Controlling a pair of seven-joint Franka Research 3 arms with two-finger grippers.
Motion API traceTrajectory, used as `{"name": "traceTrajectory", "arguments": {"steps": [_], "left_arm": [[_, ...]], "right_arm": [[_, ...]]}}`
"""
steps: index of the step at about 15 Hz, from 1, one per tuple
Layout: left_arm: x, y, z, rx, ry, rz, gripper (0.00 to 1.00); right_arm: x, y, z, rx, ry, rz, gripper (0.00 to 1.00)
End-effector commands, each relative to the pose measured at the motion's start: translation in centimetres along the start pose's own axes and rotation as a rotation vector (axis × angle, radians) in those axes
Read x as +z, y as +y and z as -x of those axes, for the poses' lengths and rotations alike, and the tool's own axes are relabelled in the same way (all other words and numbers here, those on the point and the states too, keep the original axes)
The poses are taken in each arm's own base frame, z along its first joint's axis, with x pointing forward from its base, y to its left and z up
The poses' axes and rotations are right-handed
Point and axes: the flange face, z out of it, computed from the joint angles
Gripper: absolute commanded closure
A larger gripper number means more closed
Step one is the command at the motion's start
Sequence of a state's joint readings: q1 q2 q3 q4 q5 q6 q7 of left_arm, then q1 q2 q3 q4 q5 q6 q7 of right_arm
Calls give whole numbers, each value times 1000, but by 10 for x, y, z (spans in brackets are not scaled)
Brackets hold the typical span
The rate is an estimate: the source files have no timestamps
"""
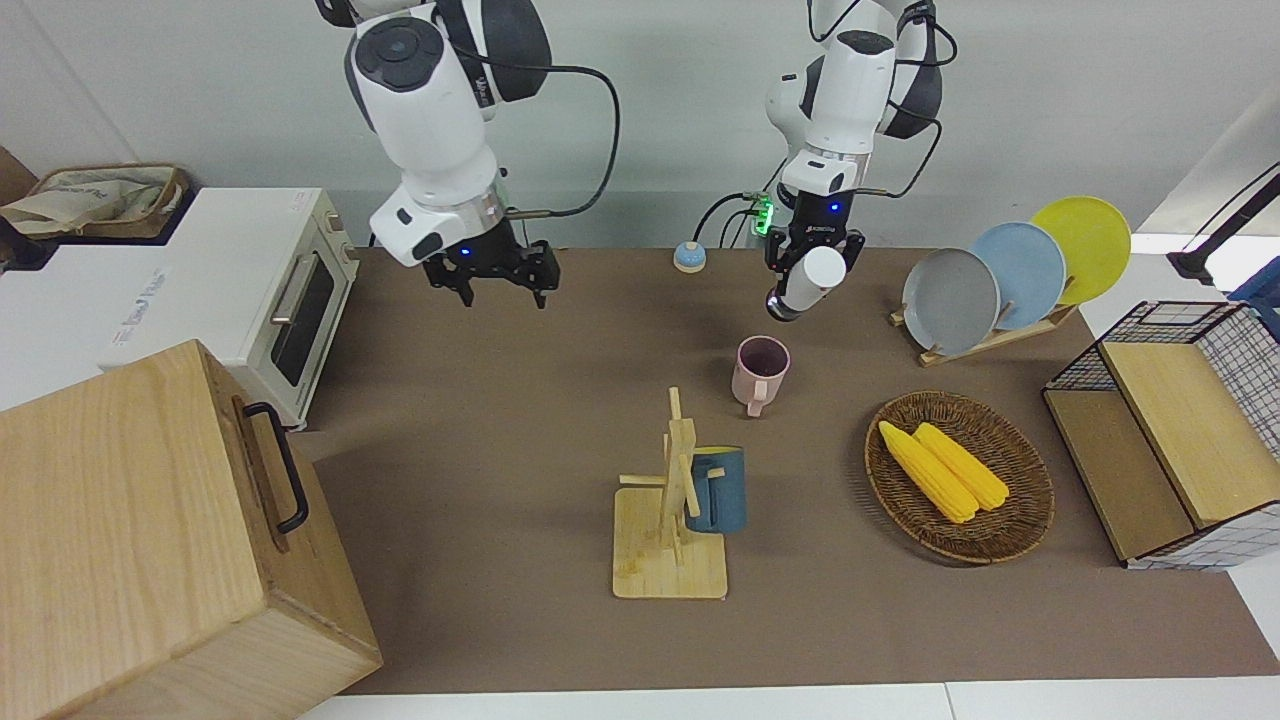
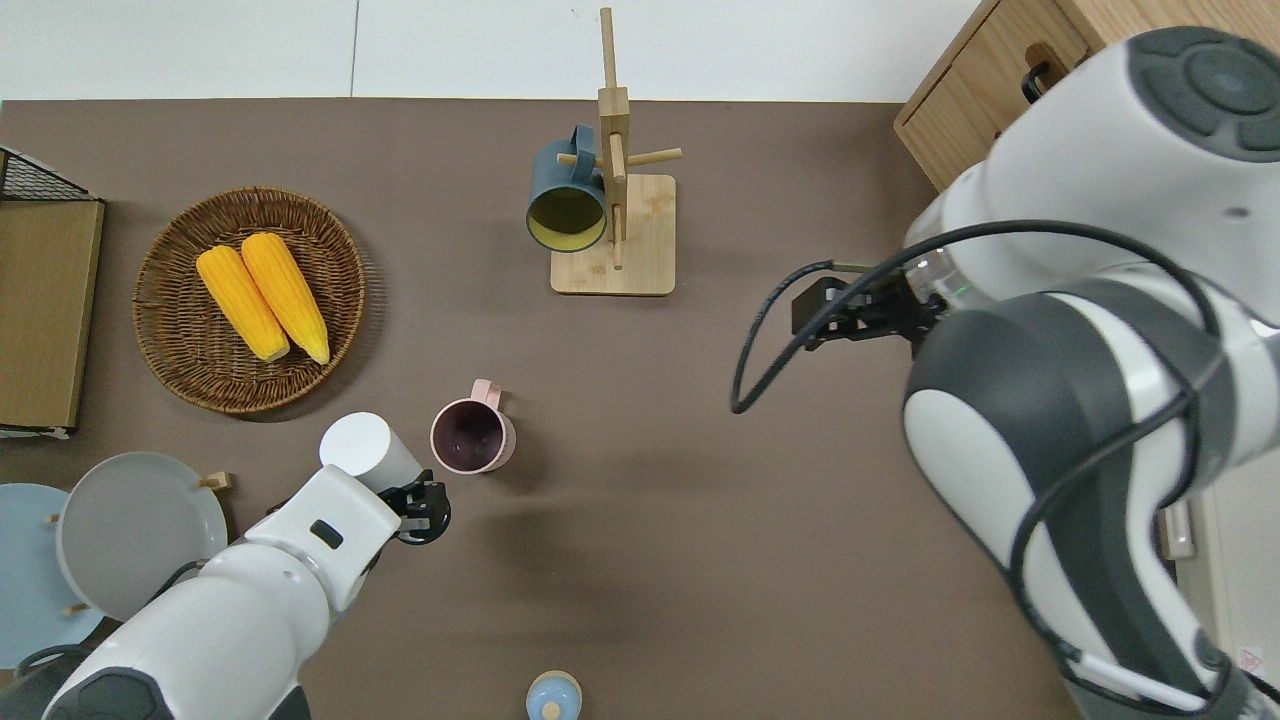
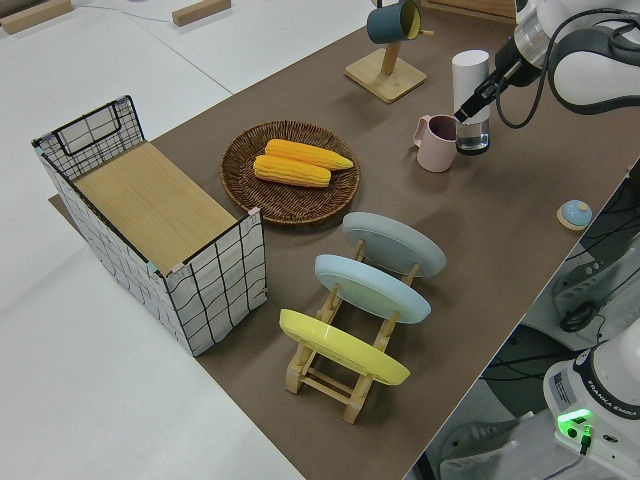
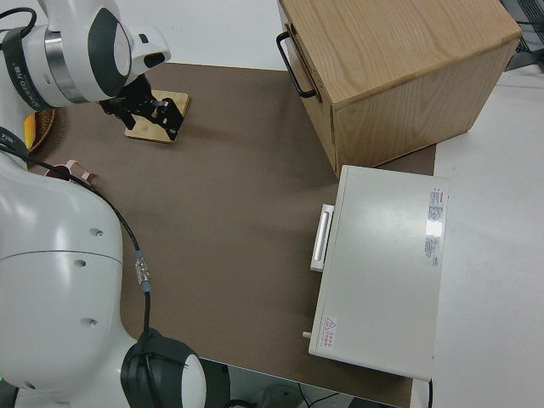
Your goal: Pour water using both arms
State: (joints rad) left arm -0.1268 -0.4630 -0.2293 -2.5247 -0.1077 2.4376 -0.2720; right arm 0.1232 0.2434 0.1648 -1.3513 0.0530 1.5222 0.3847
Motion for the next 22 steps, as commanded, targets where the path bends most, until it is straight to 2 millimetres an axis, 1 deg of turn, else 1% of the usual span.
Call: {"name": "traceTrajectory", "arguments": {"steps": [1,3,4,6,8,11,15,17,19,20,22], "left_arm": [[-10,11,13,0,24,24,1000],[-9,12,15,-1,18,27,1000],[-8,18,19,2,11,40,1000],[-6,21,22,3,2,47,1000],[-2,25,26,5,-9,51,1000],[2,27,27,5,-20,50,1000],[16,26,27,5,-53,43,1000],[19,26,28,6,-59,42,1000],[25,26,28,7,-71,39,1000],[28,26,27,8,-77,38,1000],[29,27,26,8,-82,38,1000]], "right_arm": [[-20,65,15,-102,20,37,11],[-28,95,15,-131,21,54,11],[-29,106,13,-145,23,67,11],[-35,124,13,-148,27,72,11],[-37,136,12,-163,26,73,11],[-39,147,12,-206,24,118,11],[-41,152,10,-274,23,152,11],[-41,153,10,-262,25,132,11],[-42,161,9,-231,26,119,11],[-43,162,9,-227,29,111,11],[-52,159,10,-230,49,109,11]]}}
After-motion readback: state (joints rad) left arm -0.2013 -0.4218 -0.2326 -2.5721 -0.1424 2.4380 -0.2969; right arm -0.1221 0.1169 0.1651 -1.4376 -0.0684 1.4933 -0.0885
